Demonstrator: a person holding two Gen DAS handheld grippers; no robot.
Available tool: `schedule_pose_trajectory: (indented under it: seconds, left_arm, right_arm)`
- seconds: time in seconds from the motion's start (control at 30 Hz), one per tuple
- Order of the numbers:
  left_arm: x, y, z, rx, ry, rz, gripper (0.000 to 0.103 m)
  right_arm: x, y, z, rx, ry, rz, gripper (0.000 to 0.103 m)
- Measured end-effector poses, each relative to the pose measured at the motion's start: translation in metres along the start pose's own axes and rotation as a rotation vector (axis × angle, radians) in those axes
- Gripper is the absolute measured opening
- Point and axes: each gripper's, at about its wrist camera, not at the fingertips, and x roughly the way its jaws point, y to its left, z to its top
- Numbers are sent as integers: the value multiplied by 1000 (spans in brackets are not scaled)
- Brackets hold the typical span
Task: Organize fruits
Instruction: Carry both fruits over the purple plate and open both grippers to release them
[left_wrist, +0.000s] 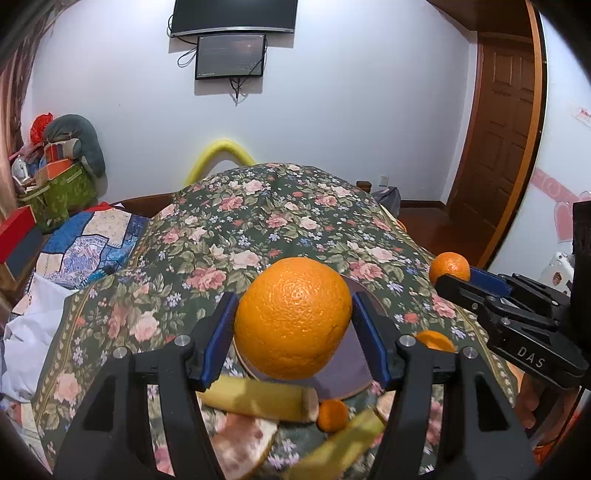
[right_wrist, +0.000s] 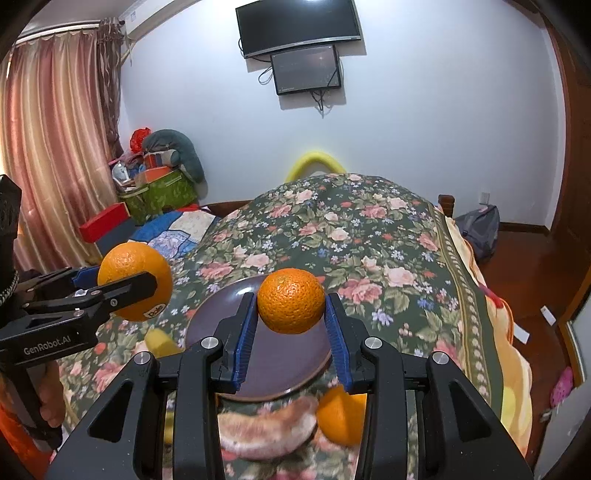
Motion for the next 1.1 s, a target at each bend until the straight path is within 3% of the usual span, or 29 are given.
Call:
schedule_pose_trajectory:
  seconds: [0.37, 0.77, 1.1]
  left_arm:
    - [53, 19, 13, -15, 64, 17, 62]
    - [123, 32, 12, -16, 230, 3, 62]
    - [157, 33, 10, -2, 321, -8, 62]
  right_arm:
    - [53, -7, 4, -53, 91, -33, 34]
    - [108, -17, 9, -43, 217, -34, 34]
    - [137, -18, 3, -47, 332, -19, 34]
